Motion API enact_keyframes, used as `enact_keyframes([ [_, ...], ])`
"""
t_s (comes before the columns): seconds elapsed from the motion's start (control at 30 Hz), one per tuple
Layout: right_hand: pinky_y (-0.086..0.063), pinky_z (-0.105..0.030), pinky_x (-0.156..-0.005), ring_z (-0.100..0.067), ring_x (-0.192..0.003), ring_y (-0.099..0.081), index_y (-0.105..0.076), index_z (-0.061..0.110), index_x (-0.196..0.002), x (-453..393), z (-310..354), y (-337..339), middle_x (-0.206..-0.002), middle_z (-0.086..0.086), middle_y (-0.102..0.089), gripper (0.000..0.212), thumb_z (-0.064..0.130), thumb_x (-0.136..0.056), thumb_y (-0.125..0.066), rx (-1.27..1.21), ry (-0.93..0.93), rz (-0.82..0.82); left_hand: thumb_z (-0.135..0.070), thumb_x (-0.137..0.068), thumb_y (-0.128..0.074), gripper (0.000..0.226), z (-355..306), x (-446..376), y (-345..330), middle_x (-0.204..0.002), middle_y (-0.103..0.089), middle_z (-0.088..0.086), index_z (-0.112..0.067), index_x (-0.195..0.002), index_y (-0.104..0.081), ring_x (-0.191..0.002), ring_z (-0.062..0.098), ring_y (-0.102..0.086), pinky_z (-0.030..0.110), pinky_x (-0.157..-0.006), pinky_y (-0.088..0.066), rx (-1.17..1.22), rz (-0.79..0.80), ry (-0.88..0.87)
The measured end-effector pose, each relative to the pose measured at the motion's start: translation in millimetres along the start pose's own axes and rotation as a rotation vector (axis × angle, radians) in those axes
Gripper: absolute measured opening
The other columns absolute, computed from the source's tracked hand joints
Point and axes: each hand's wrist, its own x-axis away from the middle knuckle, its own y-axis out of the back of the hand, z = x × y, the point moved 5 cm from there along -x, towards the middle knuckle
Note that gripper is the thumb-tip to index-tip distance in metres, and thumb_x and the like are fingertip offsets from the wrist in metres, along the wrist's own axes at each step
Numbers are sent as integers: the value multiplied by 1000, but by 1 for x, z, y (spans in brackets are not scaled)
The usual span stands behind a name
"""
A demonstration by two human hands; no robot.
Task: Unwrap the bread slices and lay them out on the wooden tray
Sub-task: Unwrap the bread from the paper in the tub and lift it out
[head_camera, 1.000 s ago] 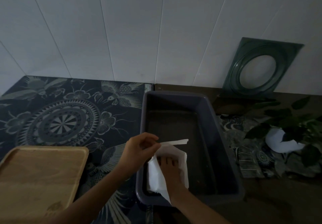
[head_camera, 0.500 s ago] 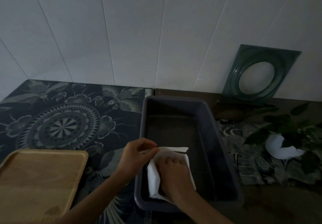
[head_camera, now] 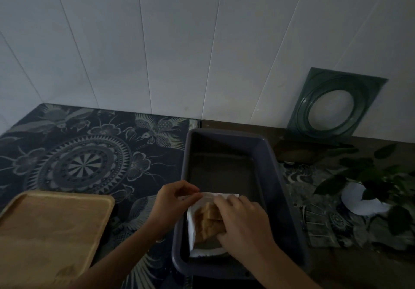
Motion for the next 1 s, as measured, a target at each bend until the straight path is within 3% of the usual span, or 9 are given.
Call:
enact_keyframes([
  [0.2, -43, -31, -72, -9, -92, -54, -44, 42, -109, 0, -21, 47, -102, 15, -56, 48, 58, -76, -75, -159, -71, 19, -24, -86, -79, 7, -3, -2, 0, -88, -80, -6, -30, -89, -80, -85, 9, -76, 29, -80, -62, -40, 28, -18],
  [0.3, -50, -25, -74, -2, -85, -58, -49, 41, -105, -1, -30, 73, -96, 16, -59, 45, 60, -76, -76, -200, -67, -27, -21, -94, -70, 10, -11, 0, -2, -86, -80, -4, -25, -95, -79, -83, 9, -76, 27, -78, -60, -77, 61, -53],
  [0.37, -44, -16, -68, 0, -80, -59, -53, 41, -105, -1, -36, 92, -93, 18, -61, 42, 57, -75, -78, -221, -50, -73, -18, -96, -66, 13, -16, 1, -3, -83, -79, -3, -22, -96, -79, -79, 9, -75, 25, -75, -58, -90, 55, -52],
  [0.5, -46, -17, -67, 5, -80, -60, -55, 43, -105, -5, -45, 121, -89, 23, -61, 44, 56, -72, -81, -294, -22, -96, -17, -97, -65, 17, -27, 5, -1, -79, -77, -9, -27, -94, -78, -75, -1, -71, 18, -71, -51, -149, 73, -78],
  [0.57, -48, -19, -67, 4, -84, -61, -58, 42, -103, -9, -50, 132, -92, 21, -64, 45, 56, -68, -82, -343, -23, -110, -23, -96, -66, 13, -35, 9, 2, -83, -77, -8, -26, -96, -78, -77, 1, -71, 30, -73, -56, -179, 95, -105],
  [0.67, -53, -24, -73, 4, -88, -64, -65, 39, -102, -15, -52, 146, -95, 21, -68, 47, 55, -62, -82, -450, -23, -122, -22, -91, -69, 26, -49, 12, 8, -112, -77, -6, -27, -116, -73, -106, 10, -71, 48, -98, -56, -201, 189, -118],
  [0.77, -54, -24, -76, 3, -92, -66, -68, 38, -108, -22, -48, 154, -99, 20, -71, 51, 53, -61, -83, -538, 7, -118, -15, -87, -64, 61, -62, 20, 14, -149, -56, -10, -33, -144, -52, -138, 11, -51, 51, -116, -40, 28, 388, -90],
  [0.83, -55, -25, -78, 2, -94, -67, -69, 38, -111, -26, -43, 157, -102, 19, -72, 56, 56, -59, -81, -590, 28, -114, -10, -92, -62, 69, -73, 27, 20, -160, -42, -14, -36, -152, -41, -148, 10, -38, 48, -119, -34, 256, 482, -124],
  [1.0, -61, -44, -89, -7, -98, -71, -71, 37, -109, -38, -27, 154, -106, 12, -75, 61, 62, -54, -81, -731, 35, -79, -26, -93, -73, 56, -83, 29, 43, -148, -58, 3, -24, -144, -51, -139, 21, -53, 27, -107, -49, 402, 362, -208],
])
